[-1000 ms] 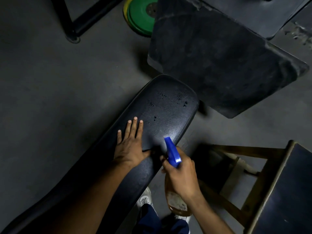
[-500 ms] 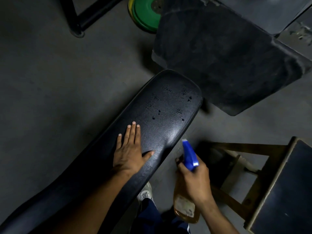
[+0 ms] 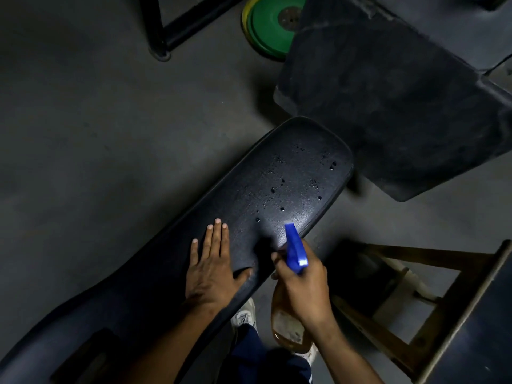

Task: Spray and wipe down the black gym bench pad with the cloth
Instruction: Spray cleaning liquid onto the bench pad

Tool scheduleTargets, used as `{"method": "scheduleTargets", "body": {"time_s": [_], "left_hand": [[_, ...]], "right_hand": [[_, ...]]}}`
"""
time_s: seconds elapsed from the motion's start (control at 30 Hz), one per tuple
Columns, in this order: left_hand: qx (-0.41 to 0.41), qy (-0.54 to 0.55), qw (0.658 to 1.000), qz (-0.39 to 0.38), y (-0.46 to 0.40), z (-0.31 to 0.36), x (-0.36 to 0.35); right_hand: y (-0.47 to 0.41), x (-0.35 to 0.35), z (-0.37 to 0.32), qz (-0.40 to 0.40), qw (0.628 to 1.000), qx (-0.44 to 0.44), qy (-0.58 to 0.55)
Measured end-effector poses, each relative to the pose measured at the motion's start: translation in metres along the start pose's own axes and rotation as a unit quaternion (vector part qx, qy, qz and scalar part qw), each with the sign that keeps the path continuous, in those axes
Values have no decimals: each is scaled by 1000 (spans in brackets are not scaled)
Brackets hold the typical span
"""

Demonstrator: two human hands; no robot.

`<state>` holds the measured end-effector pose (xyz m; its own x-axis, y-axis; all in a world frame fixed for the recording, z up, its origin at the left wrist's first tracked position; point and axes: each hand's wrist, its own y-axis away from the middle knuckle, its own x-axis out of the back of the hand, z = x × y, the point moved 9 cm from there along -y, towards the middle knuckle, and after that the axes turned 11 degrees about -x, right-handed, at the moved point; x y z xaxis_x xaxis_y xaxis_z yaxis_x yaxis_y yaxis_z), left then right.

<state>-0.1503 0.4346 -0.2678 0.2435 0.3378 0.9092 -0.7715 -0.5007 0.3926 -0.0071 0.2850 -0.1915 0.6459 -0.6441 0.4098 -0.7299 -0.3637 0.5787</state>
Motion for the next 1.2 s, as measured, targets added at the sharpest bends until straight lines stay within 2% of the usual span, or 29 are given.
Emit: {"method": "scheduleTargets", "body": {"time_s": [0.3, 0.53, 0.7, 0.87, 1.03, 1.2], "left_hand": [[47, 28, 998, 3, 32, -5, -13], [72, 28, 995, -57, 60, 9, -17], [100, 41, 991, -74, 83, 15, -23], [147, 76, 982, -92, 111, 6, -34], [177, 91, 975, -100, 135, -12, -39], [161, 106, 974, -115, 136, -17, -39]], "right_hand": [[22, -22, 14, -91, 992, 5, 83], [28, 39, 49, 4, 998, -53, 36], [30, 68, 43, 6, 997, -37, 65], [37, 47, 26, -56, 989, 14, 140], [57, 5, 20, -138, 965, 70, 213], [75, -9, 32, -165, 957, 53, 233]]}}
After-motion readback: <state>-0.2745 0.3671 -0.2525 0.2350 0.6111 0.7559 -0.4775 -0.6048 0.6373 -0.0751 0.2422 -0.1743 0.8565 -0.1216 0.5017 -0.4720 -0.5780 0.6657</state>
